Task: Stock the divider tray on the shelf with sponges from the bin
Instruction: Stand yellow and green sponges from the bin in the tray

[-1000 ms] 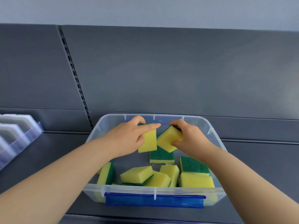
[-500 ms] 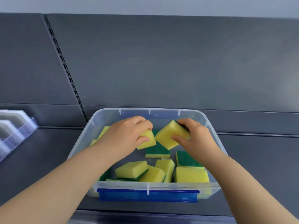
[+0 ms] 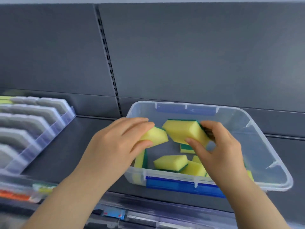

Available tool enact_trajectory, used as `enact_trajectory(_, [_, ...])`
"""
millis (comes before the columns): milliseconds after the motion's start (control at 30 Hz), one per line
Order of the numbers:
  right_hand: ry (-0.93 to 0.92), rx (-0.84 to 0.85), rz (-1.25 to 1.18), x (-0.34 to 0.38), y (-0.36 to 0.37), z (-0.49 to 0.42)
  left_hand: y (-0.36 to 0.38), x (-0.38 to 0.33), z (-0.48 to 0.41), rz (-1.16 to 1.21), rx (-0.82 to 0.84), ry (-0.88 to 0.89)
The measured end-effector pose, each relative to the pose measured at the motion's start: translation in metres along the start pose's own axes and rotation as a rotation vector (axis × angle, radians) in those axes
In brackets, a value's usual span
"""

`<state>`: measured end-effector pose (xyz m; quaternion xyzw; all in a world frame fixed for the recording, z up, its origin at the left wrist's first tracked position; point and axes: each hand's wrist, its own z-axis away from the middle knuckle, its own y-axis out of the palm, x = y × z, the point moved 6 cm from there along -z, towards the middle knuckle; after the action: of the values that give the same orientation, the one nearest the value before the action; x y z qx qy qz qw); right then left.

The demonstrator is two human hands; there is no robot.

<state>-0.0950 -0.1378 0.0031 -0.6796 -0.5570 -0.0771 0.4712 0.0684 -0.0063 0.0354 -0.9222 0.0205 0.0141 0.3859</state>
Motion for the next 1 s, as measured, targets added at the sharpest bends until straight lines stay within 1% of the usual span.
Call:
enact_trajectory(100, [-0.027, 0.006, -0.061, 0.047, 0.026, 0.022, -0.044, 0.024, 0.038, -0.056, -0.039, -0.023])
enact_trajectory(200, [-0.081, 0.009, -0.087, 0.095, 0.058, 0.050, -0.079, 0.052, 0.084, -0.060, -0.034, -0.073])
enact_trajectory(300, [-0.046, 0.048, -0.161, 0.153, 0.107, 0.093, -0.129, 0.091, 0.147, 0.008, -0.039, -0.159])
enact_trajectory(400, [-0.042, 0.075, -0.236, 0.207, 0.157, 0.130, -0.176, 0.128, 0.205, 0.008, -0.060, -0.236])
enact_trajectory(500, [-0.026, 0.116, -0.292, 0.247, 0.197, 0.150, -0.211, 0.158, 0.249, 0.008, -0.063, -0.302])
enact_trajectory(667, [-0.017, 0.189, -0.350, 0.302, 0.246, 0.153, -0.259, 0.208, 0.288, -0.017, -0.086, -0.377])
enact_trajectory(800, [-0.034, 0.223, -0.360, 0.335, 0.284, 0.139, -0.279, 0.255, 0.303, -0.068, -0.101, -0.415])
enact_trajectory(900, [-0.033, 0.211, -0.383, 0.350, 0.310, 0.119, -0.282, 0.296, 0.306, -0.038, -0.070, -0.469])
enact_trajectory(1000, [0.006, 0.185, -0.443, 0.356, 0.340, 0.094, -0.284, 0.343, 0.301, -0.039, -0.053, -0.447])
